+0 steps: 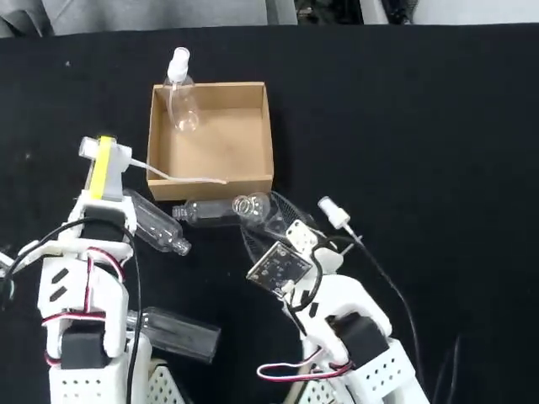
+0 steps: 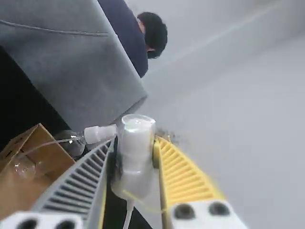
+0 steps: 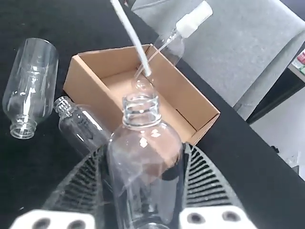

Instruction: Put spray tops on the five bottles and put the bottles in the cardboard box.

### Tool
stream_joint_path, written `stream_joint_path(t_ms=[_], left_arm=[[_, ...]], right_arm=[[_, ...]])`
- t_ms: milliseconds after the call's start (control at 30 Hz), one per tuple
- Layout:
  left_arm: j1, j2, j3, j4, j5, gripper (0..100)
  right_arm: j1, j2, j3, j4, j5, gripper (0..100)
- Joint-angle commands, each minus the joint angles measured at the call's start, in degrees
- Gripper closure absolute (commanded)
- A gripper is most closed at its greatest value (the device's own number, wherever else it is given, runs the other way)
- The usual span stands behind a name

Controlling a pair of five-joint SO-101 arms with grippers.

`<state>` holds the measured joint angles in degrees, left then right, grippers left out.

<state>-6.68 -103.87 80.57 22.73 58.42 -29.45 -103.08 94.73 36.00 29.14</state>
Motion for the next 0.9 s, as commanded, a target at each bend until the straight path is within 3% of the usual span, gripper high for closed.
stream_joint_path(t_ms=[0, 767, 867], left_arm=[[0.75, -0.09, -0.48, -1.41, -0.7, 97], [1.01, -0.18, -5.49, -0.97, -2.02, 97], [4.53, -0.7, -5.49, -0.88, -4.04, 97]], right_arm=[[-1.05, -5.58, -0.22, -1.85, 0.62, 93.9], [-0.62, -5.49, 1.63, -5.45, 0.62, 93.9], [-0.62, -5.41, 1.63, -5.45, 0.62, 93.9]])
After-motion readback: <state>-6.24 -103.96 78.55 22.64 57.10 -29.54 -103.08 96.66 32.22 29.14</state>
